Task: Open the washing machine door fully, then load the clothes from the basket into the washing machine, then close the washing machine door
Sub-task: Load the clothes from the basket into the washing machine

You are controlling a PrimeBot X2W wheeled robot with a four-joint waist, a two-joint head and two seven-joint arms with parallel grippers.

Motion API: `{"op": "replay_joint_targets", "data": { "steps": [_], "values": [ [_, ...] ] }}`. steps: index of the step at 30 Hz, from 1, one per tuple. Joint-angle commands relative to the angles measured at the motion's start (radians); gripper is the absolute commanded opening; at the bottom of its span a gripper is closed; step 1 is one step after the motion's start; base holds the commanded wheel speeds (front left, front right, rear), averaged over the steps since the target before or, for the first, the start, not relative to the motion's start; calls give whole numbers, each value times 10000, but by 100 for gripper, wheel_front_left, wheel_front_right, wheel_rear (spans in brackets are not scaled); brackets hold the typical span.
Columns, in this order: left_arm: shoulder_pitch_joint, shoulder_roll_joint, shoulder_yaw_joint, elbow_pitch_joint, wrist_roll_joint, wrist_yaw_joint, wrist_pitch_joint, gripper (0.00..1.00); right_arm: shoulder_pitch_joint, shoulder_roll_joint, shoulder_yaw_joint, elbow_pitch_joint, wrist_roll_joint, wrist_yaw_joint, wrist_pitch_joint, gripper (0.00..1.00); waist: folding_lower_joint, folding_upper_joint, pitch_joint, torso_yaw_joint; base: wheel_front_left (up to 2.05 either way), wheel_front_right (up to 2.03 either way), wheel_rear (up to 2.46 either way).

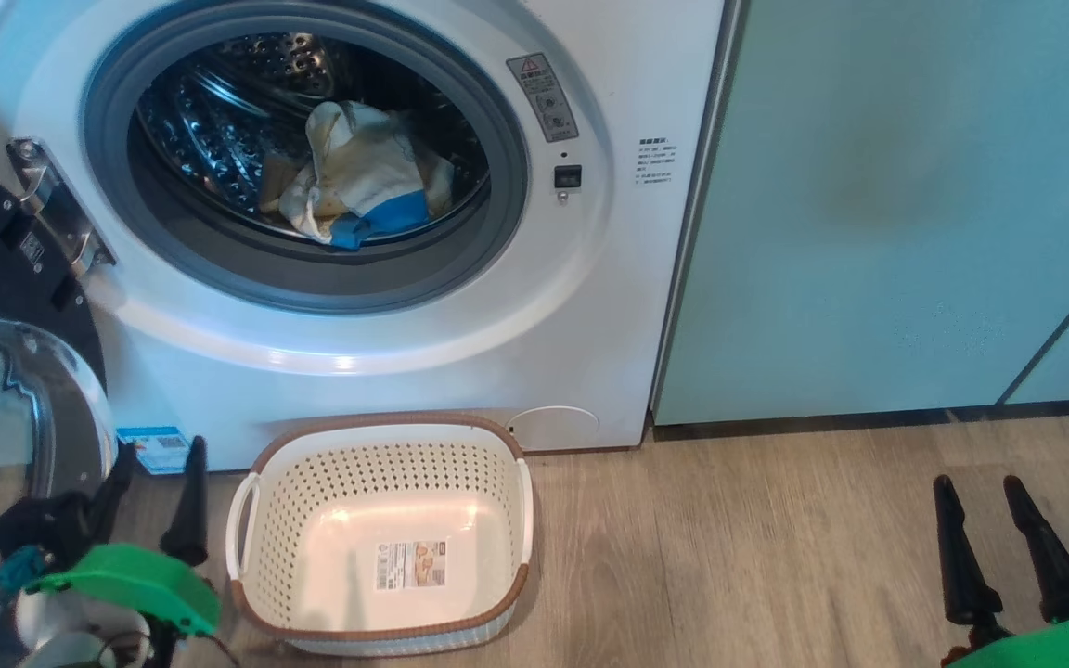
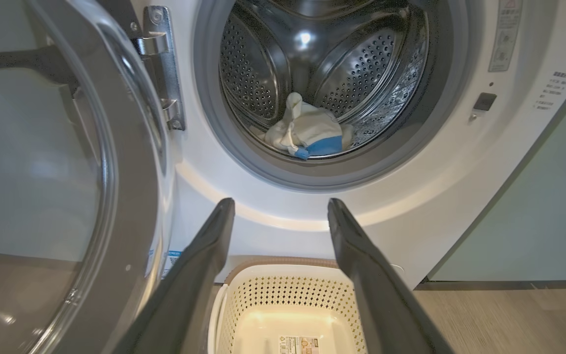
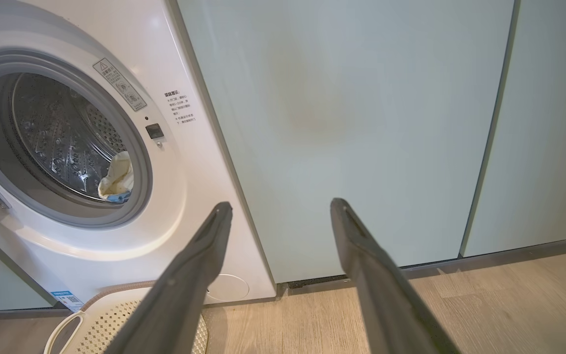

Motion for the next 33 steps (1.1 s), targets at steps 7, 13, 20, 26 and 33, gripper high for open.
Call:
{"op": "replay_joint_targets", "data": {
  "steps": [7, 13, 20, 26, 33],
  "values": [
    [-486, 254, 751, -28, 132, -203, -91, 100, -229, -312, 188, -359, -67, 42, -69, 100, 1, 0, 38, 103, 0, 0, 0],
    [-519, 164, 868, 3, 227, -371, -91, 100, -243, -342, 223, -349, -47, 42, -69, 100, 1, 0, 57, 109, 0, 0, 0],
    [-508, 50, 1070, 28, 308, -514, -91, 100, -237, -342, 246, -324, -39, 42, -69, 100, 1, 0, 54, 78, 0, 0, 0],
    [-526, -60, 1223, 40, 383, -612, -91, 100, -219, -351, 248, -310, -49, 42, -69, 100, 1, 0, 38, 78, 0, 0, 0],
    [-527, -179, 1364, 86, 486, -718, -91, 100, -181, -374, 227, -319, -73, 42, -69, 100, 1, 0, -40, 107, 0, 0, 0]
  ]
}}
